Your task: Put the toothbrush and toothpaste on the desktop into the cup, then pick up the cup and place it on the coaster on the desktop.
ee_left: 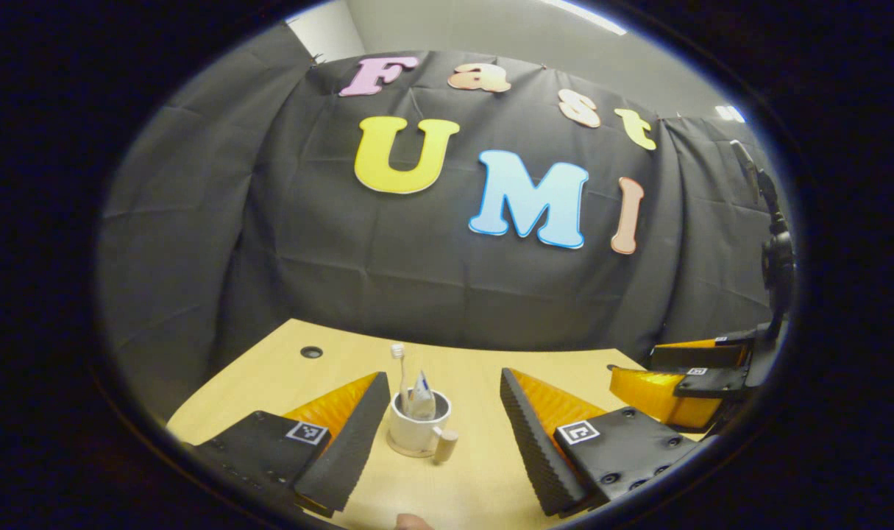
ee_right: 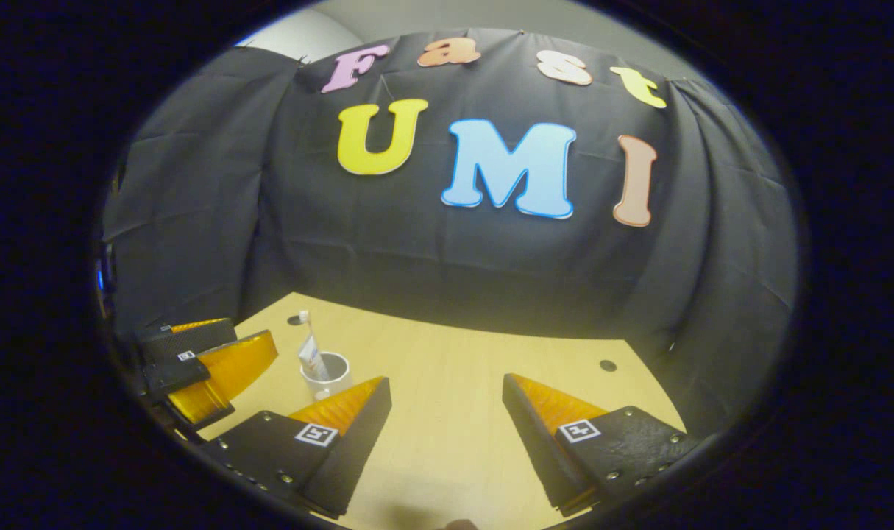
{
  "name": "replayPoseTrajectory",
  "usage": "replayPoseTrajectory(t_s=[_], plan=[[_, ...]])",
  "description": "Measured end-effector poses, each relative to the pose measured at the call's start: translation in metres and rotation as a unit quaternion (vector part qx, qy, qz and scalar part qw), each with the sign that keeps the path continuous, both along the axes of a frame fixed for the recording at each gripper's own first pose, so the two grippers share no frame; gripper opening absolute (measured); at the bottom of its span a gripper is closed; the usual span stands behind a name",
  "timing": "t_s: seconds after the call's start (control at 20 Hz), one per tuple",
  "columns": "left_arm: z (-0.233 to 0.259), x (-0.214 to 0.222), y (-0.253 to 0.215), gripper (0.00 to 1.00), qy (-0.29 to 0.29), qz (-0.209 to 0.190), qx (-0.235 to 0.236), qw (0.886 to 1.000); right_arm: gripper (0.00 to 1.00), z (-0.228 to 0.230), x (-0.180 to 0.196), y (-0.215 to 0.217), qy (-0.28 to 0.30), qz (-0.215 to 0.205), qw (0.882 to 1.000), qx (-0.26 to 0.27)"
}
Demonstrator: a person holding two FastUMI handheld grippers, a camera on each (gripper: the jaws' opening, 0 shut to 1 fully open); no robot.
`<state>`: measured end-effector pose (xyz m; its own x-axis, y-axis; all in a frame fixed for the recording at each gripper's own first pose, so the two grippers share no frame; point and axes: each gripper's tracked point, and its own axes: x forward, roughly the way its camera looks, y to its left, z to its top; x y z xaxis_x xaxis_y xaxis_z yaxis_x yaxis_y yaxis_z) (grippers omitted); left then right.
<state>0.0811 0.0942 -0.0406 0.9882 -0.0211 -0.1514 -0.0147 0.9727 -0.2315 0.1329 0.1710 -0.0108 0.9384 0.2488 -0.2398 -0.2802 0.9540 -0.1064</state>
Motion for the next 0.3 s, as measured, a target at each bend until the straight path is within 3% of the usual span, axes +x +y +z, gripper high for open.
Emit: replayPoseTrajectory(t_s=[0.3], plan=[[0.037, -0.007, -0.021, 0.97, -0.038, 0.009, 0.027, 0.999, 0.93, 0.038, -0.009, -0.031, -0.076, -0.019, 0.996, 0.037]])
